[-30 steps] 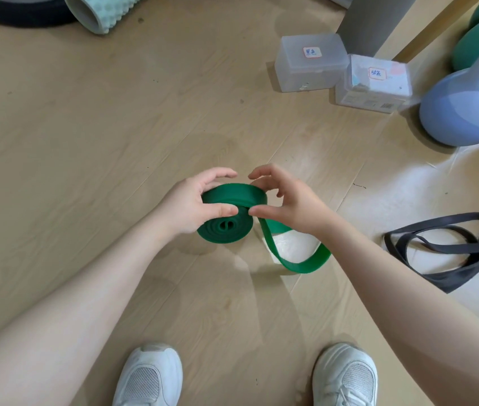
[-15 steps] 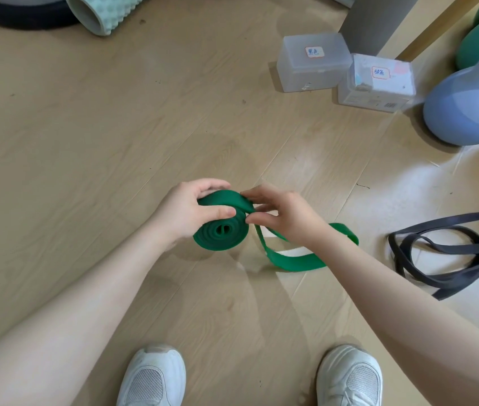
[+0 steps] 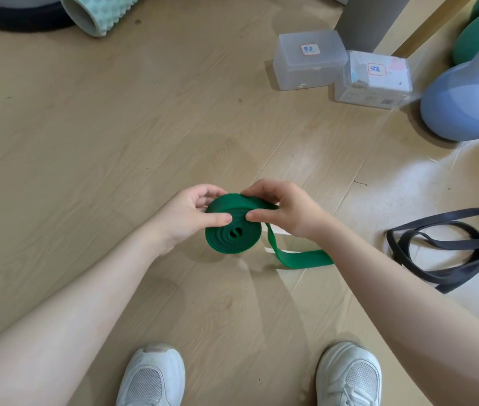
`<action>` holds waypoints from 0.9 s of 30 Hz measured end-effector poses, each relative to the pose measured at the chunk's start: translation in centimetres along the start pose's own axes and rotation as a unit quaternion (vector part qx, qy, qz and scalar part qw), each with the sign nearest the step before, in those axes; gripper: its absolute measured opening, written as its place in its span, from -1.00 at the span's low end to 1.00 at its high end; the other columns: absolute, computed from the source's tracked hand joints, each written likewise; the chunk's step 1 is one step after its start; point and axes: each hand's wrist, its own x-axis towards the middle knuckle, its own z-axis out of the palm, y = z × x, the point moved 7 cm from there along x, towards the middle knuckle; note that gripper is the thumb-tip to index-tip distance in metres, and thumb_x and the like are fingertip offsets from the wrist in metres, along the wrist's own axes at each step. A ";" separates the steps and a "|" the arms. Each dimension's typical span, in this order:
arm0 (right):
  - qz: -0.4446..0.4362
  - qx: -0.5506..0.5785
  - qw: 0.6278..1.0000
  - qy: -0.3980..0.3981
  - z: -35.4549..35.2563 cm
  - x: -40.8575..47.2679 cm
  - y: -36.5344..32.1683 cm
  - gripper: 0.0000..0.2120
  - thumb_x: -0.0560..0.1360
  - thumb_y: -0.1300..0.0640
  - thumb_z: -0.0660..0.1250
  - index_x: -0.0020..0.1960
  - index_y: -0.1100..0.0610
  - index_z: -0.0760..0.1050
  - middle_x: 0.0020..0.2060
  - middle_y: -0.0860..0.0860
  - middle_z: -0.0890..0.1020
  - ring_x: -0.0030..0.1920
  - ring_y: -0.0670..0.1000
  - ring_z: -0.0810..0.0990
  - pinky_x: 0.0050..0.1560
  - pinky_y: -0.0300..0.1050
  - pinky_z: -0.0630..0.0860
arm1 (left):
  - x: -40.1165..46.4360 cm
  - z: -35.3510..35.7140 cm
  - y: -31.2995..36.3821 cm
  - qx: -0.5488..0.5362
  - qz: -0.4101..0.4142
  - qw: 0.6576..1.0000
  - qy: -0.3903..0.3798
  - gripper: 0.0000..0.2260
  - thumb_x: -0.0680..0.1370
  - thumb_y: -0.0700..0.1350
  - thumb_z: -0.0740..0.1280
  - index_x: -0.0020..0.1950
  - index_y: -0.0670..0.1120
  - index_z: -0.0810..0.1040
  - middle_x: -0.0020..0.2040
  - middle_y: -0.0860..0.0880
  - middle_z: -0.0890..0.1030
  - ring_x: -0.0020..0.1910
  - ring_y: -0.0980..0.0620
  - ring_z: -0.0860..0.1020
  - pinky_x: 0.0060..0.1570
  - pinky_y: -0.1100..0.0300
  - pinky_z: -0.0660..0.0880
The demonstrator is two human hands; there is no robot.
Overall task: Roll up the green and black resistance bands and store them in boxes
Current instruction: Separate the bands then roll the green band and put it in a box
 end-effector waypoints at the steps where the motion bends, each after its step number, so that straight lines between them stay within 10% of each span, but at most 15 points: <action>1: -0.009 -0.054 0.998 -0.025 0.0 -0.1 -0.4 -0.72 0.41 0.17 0.44 0.11 0.08 0.54 -0.05 -0.08 0.63 -0.02 -0.08 0.60 0.10 -0.17 0.49 | 0.1 0.4 0.0 0.043 -0.018 0.998 -0.037 -0.70 0.40 -0.24 0.44 0.03 0.06 0.50 0.02 0.03 0.63 -0.01 0.11 0.61 -0.01 0.26 0.51; 5: -0.041 -0.213 0.972 -0.087 0.4 0.2 -1.5 -0.65 0.39 0.11 0.43 0.16 0.06 0.51 -0.03 -0.02 0.66 -0.03 -0.01 0.57 0.03 -0.12 0.45 | 0.6 1.9 0.5 0.197 -0.019 0.979 -0.052 -0.67 0.35 -0.11 0.50 0.02 0.08 0.48 -0.03 0.04 0.62 -0.06 0.06 0.61 0.01 0.13 0.55; 14: 0.005 0.006 1.000 -0.022 -1.4 -0.3 1.0 -0.60 0.43 0.17 0.41 0.17 -0.18 0.45 0.04 -0.26 0.56 0.05 -0.31 0.51 0.08 -0.52 0.35 | 0.7 0.5 1.3 0.092 0.060 0.991 0.082 -0.73 0.39 -0.19 0.47 -0.07 0.14 0.50 -0.04 0.13 0.60 -0.03 0.10 0.60 0.01 0.19 0.53; 22: 0.003 0.175 0.983 0.051 -1.8 -0.8 2.1 -0.77 0.43 0.30 0.39 0.00 0.07 0.44 -0.06 -0.01 0.61 -0.05 -0.06 0.63 0.04 -0.13 0.56 | 0.7 0.6 0.1 -0.091 0.060 0.987 0.116 -0.73 0.43 -0.28 0.40 -0.02 0.07 0.51 -0.01 0.02 0.62 -0.04 0.07 0.59 -0.01 0.21 0.49; 27: -0.004 0.032 0.999 0.028 -1.8 -0.8 1.8 -0.81 0.43 0.22 0.42 -0.08 0.05 0.43 -0.11 0.08 0.64 -0.07 0.07 0.64 0.01 0.10 0.57 | 0.8 1.5 -0.7 -0.047 0.012 0.999 0.016 -0.74 0.47 -0.26 0.36 0.04 0.04 0.43 -0.01 0.02 0.61 -0.08 0.08 0.60 -0.10 0.25 0.51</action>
